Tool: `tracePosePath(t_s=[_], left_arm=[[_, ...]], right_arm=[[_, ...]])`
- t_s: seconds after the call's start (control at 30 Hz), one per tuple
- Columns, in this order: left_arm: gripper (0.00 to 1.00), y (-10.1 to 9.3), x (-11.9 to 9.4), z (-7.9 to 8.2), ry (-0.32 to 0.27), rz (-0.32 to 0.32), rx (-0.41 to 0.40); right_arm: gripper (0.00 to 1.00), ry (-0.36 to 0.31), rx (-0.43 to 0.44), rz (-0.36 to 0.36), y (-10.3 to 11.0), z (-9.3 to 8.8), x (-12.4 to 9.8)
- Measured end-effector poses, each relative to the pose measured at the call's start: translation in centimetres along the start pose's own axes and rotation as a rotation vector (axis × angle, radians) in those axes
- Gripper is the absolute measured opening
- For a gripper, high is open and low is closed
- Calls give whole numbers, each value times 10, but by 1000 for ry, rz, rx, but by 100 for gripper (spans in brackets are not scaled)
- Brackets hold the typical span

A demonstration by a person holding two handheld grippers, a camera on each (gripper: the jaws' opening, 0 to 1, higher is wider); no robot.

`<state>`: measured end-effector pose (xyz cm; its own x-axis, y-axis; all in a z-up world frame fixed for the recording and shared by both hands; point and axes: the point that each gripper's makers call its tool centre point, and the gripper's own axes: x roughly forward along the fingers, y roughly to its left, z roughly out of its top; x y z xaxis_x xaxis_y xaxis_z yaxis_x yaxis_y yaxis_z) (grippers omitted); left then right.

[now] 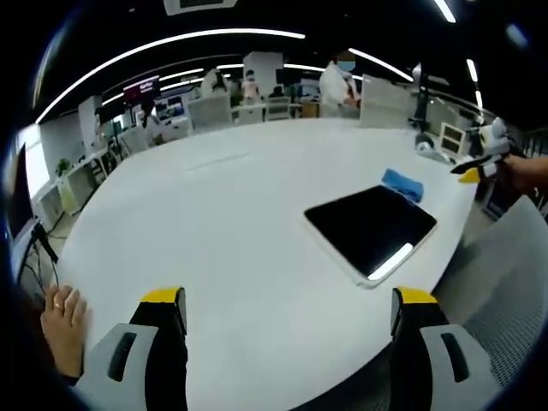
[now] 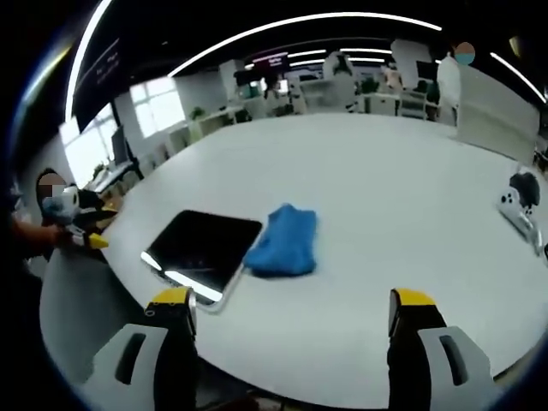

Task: Wipe the mirror surface with the cleaning cloth until all visible marks leave the cleaned area.

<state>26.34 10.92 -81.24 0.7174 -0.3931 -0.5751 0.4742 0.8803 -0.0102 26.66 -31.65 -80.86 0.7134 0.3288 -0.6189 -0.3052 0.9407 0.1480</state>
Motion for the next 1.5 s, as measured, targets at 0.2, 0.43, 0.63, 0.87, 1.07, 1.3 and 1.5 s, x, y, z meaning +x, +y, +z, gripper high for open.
tracePosePath(t_s=[0.2, 0.43, 0.63, 0.87, 1.07, 1.3, 1.5], left_arm=[[100, 1, 0, 3, -19, 3, -15], [100, -1, 0, 3, -20, -2, -17], [100, -2, 0, 0, -6, -8, -17], [100, 0, 1, 0, -8, -12, -45], [100, 0, 1, -2, 0, -18, -36], [100, -3, 2, -3, 4, -26, -24], [100, -2, 2, -3, 7, -21, -19]], right_arm=[[73, 13, -23, -13, 9, 10, 25], [51, 8, -60, -45, 12, 33, 58], [33, 44, -51, -53, 9, 34, 90], [20, 81, -62, -68, 10, 26, 108], [8, 100, -35, -91, 9, 20, 108], [7, 136, -71, -116, 7, 11, 113], [3, 152, -108, -115, 11, 8, 115]])
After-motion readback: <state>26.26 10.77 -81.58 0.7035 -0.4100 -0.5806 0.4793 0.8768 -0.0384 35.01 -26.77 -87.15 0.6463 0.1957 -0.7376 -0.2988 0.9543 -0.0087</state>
